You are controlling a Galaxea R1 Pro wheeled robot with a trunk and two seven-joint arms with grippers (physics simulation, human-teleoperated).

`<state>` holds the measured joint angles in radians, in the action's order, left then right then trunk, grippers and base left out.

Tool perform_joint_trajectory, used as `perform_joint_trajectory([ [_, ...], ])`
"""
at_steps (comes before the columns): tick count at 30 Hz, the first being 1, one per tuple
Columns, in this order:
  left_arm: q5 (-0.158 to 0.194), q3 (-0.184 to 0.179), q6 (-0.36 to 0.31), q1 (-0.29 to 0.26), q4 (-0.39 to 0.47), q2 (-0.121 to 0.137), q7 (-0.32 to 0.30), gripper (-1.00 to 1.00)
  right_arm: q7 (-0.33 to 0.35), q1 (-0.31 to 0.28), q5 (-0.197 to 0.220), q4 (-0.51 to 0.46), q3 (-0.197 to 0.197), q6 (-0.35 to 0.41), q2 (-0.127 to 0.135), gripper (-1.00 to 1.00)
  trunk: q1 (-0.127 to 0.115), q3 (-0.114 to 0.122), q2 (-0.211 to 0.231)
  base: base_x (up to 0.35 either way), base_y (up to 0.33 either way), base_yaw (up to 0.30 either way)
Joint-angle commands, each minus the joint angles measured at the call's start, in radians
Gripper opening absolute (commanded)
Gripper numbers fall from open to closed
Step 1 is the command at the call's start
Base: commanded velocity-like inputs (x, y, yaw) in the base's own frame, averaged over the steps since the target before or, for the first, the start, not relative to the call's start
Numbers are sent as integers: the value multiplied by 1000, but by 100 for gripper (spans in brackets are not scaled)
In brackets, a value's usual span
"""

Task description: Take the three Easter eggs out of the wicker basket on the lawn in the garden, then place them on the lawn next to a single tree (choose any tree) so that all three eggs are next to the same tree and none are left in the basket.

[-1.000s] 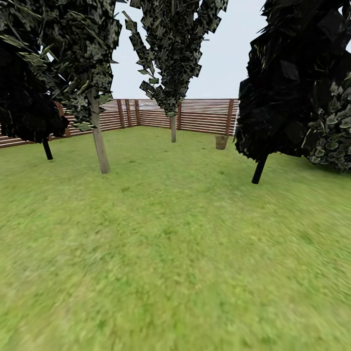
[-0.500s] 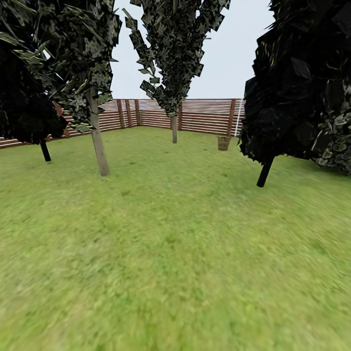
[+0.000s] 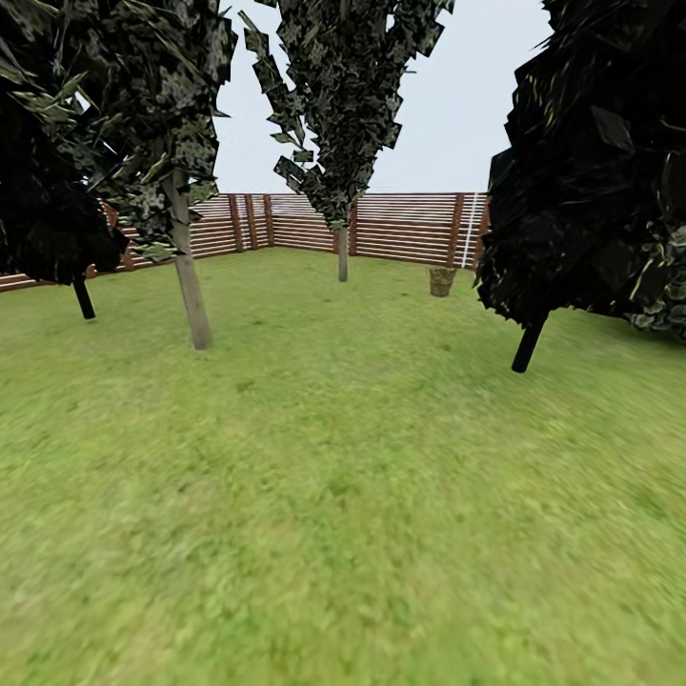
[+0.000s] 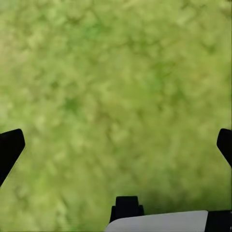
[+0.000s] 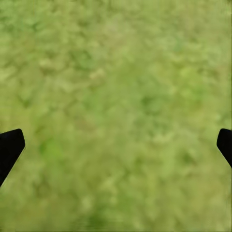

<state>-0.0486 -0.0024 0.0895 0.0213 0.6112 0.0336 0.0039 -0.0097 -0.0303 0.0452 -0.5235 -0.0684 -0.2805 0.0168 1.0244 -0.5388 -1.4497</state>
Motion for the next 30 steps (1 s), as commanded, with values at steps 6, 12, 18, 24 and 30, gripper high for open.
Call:
perform_joint_trajectory([
  [6, -5, 1, 2, 0, 1, 0, 0, 100, -1, 0, 5, 0, 1, -3, 0, 100, 1, -1, 0, 321, 84, 0],
  [12, -5, 0, 2, 0, 1, 0, 1, 100, -1, 0, 5, 0, 1, -3, 0, 100, 1, -1, 0, 321, 84, 0],
  [18, -5, 0, 2, 0, 1, 0, 0, 100, -1, 0, 5, 0, 1, -3, 0, 100, 1, -1, 0, 321, 83, -1],
  [24, -5, -1, 2, 0, 1, 0, 0, 100, -1, 0, 4, 0, 1, -3, 0, 100, 1, -1, 0, 321, 73, -156],
  [30, -5, 1, 2, 0, 1, 1, 1, 100, -1, 0, 5, 0, 0, -3, 0, 100, 1, -1, 0, 322, 19, -44],
])
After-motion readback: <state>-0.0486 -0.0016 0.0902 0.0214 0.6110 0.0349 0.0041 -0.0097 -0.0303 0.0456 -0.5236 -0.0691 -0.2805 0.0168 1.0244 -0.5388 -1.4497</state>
